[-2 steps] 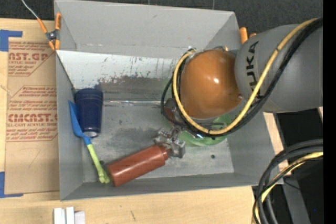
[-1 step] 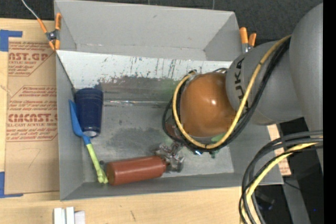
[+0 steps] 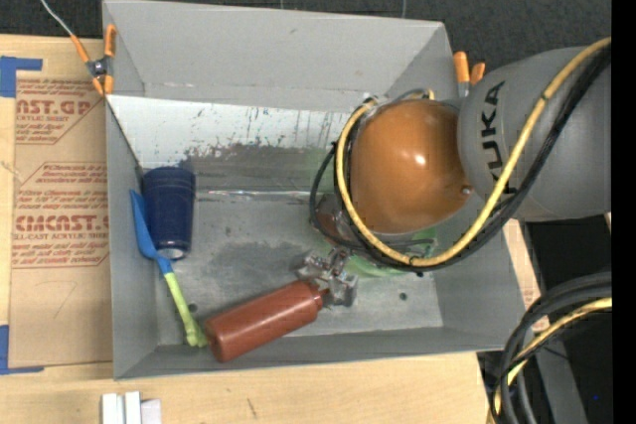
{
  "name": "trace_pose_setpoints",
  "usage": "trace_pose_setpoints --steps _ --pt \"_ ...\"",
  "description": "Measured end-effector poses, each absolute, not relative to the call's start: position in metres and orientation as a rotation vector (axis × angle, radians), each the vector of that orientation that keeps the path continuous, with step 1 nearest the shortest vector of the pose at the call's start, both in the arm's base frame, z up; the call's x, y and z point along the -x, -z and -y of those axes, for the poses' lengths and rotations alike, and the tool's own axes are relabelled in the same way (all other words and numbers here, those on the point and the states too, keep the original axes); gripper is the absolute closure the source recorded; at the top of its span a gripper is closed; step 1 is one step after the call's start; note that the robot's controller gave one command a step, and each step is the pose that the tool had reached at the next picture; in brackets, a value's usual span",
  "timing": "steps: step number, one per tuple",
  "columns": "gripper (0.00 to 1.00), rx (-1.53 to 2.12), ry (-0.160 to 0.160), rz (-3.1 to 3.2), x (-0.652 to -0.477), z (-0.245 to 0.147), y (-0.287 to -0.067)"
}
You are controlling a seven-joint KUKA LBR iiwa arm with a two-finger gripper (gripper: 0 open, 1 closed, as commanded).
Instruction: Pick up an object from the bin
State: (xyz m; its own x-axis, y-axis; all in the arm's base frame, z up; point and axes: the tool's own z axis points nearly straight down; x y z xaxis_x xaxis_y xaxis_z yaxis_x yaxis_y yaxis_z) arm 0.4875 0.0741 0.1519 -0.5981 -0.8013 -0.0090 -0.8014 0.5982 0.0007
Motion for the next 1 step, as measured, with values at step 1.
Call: trace_pose_setpoints --steps 1 --pt "1.0 1.286 -0.01 -2.86 -0.5209 -0.0747 -0.1784"
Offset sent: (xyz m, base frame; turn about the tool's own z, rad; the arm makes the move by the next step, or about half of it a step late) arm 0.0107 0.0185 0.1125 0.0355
